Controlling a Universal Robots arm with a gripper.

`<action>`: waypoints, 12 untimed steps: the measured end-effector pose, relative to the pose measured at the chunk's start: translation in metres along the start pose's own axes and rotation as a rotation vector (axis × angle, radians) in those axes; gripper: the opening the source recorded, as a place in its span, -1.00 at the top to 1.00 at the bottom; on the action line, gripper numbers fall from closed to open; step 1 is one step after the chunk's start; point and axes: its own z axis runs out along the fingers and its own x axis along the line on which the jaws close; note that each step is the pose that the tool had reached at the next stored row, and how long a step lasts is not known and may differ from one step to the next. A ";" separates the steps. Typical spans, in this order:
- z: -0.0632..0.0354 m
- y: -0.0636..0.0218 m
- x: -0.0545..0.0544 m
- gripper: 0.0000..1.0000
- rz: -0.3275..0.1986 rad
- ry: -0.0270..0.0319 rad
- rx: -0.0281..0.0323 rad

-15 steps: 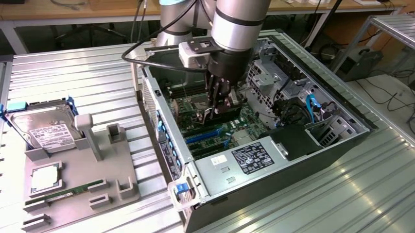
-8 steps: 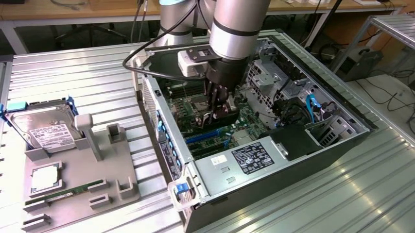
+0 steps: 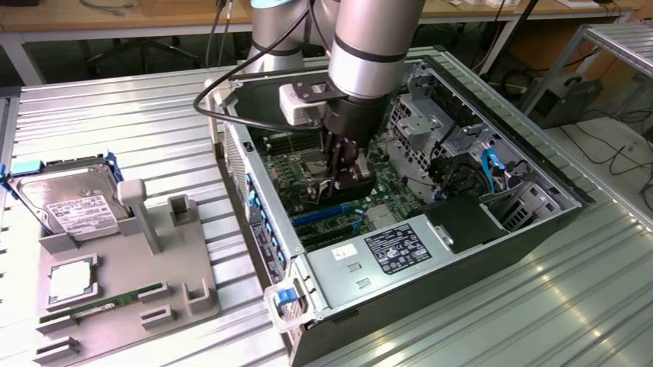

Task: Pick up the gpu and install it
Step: 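Insert the gpu into the slot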

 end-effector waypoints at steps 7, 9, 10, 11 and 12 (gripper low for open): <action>0.0072 0.0032 0.000 0.47 -0.001 -0.0048 -0.0003; 0.0093 0.0038 0.000 0.47 -0.004 -0.0049 -0.0003; 0.0102 0.0039 0.000 0.47 -0.006 -0.0050 -0.0002; 0.0113 0.0040 0.000 0.47 -0.009 -0.0053 -0.0001; 0.0120 0.0040 0.000 0.47 -0.013 -0.0053 -0.0001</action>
